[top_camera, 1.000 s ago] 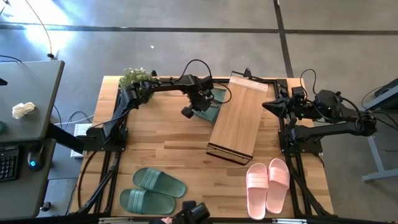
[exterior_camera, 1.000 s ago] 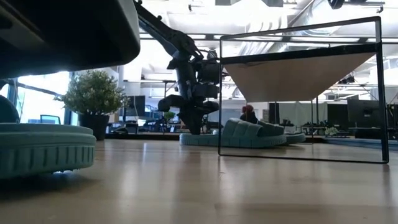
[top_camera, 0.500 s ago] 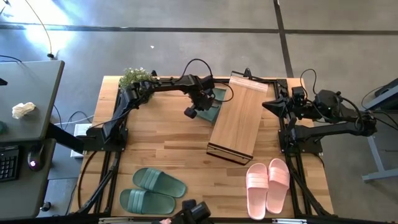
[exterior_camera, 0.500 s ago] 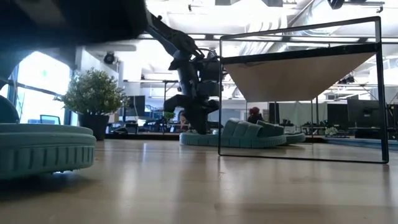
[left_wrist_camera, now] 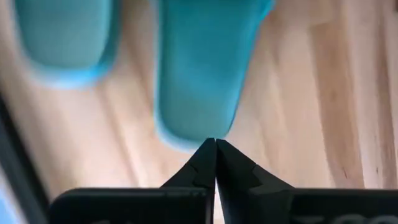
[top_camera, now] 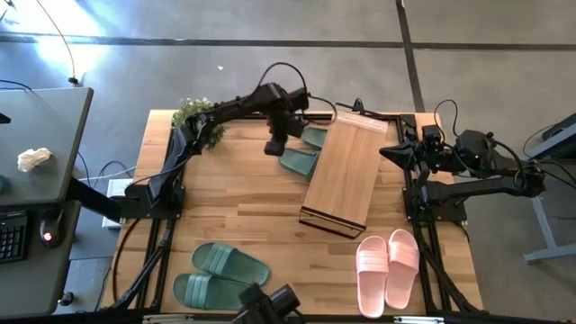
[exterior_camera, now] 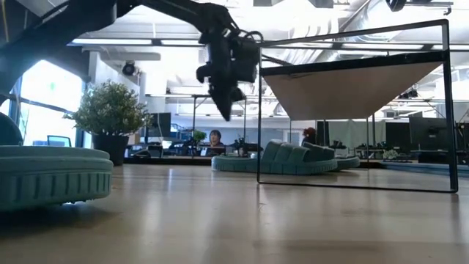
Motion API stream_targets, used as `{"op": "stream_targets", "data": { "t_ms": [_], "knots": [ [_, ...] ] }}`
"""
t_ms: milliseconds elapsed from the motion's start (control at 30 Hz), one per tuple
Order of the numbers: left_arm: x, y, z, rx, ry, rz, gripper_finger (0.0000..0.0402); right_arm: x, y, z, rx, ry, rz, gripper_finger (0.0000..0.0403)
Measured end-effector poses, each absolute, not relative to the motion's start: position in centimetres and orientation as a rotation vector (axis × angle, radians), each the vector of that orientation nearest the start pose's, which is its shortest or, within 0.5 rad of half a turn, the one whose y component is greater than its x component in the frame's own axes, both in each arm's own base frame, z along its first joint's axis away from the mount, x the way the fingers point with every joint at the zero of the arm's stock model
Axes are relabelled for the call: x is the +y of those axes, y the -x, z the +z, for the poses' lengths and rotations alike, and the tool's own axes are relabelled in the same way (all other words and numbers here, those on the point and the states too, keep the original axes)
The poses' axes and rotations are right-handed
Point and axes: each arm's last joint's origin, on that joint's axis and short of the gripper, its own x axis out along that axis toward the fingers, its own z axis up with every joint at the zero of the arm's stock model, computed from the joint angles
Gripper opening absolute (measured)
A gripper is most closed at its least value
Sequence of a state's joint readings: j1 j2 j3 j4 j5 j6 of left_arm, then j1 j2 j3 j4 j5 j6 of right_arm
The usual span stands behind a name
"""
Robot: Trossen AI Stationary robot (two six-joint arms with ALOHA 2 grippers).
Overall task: Pick and place slides into the shelf
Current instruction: Adjust the green slides under the shelf
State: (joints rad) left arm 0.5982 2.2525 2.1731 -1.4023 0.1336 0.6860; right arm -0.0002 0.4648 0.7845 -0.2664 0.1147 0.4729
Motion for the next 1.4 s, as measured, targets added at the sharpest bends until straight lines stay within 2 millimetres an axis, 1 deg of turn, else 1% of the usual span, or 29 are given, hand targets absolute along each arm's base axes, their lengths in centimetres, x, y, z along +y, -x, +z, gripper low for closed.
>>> {"op": "stream_targets", "data": {
  "t_ms": [100,167,233,300,400,500,567,633,700,733,833,900,1033,1100,1167,1200,1267,1400],
  "knots": [
    [25.6,-35.4,25.5,1.538,0.017,0.006,0.0000,-0.3,-9.4,36.1,-0.077,-0.474,-0.090,0.0000],
    [26.0,-34.4,25.8,1.593,0.045,0.038,0.0000,-0.3,-9.4,36.1,-0.077,-0.470,-0.090,0.0000],
    [26.5,-33.7,25.9,1.594,0.087,0.035,0.0000,-0.3,-9.4,36.1,-0.077,-0.469,-0.090,0.0000],
    [27.1,-33.1,25.9,1.558,0.128,0.026,0.0000,-0.3,-9.4,36.1,-0.077,-0.469,-0.090,0.0000],
    [27.8,-31.8,26.1,1.500,0.181,0.062,0.0000,-0.3,-9.4,36.1,-0.077,-0.469,-0.090,0.0000],
    [27.8,-30.2,25.5,1.567,0.244,0.116,0.0000,-0.3,-9.4,36.1,-0.076,-0.468,-0.089,0.0000],
    [27.2,-29.2,25.2,1.624,0.248,0.159,0.0000,-0.3,-9.4,36.1,-0.073,-0.465,-0.090,0.0000],
    [26.0,-28.5,25.3,1.639,0.236,0.199,0.0000,-0.3,-9.4,36.0,-0.070,-0.452,-0.091,0.0000],
    [24.8,-28.4,24.9,1.600,0.218,0.235,0.0000,-0.3,-9.4,36.0,-0.069,-0.445,-0.091,0.0000],
    [24.3,-28.4,24.3,1.561,0.212,0.252,0.0000,-0.3,-9.4,36.0,-0.069,-0.446,-0.091,0.0000],
    [22.8,-28.8,22.8,1.387,0.227,0.293,0.0000,-0.3,-9.4,36.0,-0.069,-0.446,-0.093,0.0000],
    [22.3,-29.0,21.4,1.303,0.274,0.313,0.0000,-0.3,-9.4,36.0,-0.069,-0.447,-0.092,0.0000],
    [21.2,-29.5,18.1,1.247,0.336,0.296,0.0000,-0.3,-9.4,36.0,-0.070,-0.450,-0.093,0.0000],
    [20.6,-29.8,16.9,1.217,0.365,0.286,0.0000,-0.3,-9.4,36.0,-0.070,-0.456,-0.093,0.0000],
    [19.9,-29.8,15.9,1.230,0.396,0.291,0.0000,-0.3,-9.4,36.0,-0.070,-0.457,-0.093,0.0000],
    [19.8,-30.1,15.5,1.210,0.399,0.299,0.0000,-0.3,-9.4,36.0,-0.070,-0.457,-0.093,0.0000],
    [19.5,-30.0,15.1,1.210,0.426,0.295,0.0000,-0.3,-9.4,36.0,-0.070,-0.459,-0.093,0.0000],
    [19.8,-30.5,15.1,1.142,0.401,0.319,0.0000,-0.3,-9.4,36.0,-0.071,-0.470,-0.092,0.0000]
  ]
}}
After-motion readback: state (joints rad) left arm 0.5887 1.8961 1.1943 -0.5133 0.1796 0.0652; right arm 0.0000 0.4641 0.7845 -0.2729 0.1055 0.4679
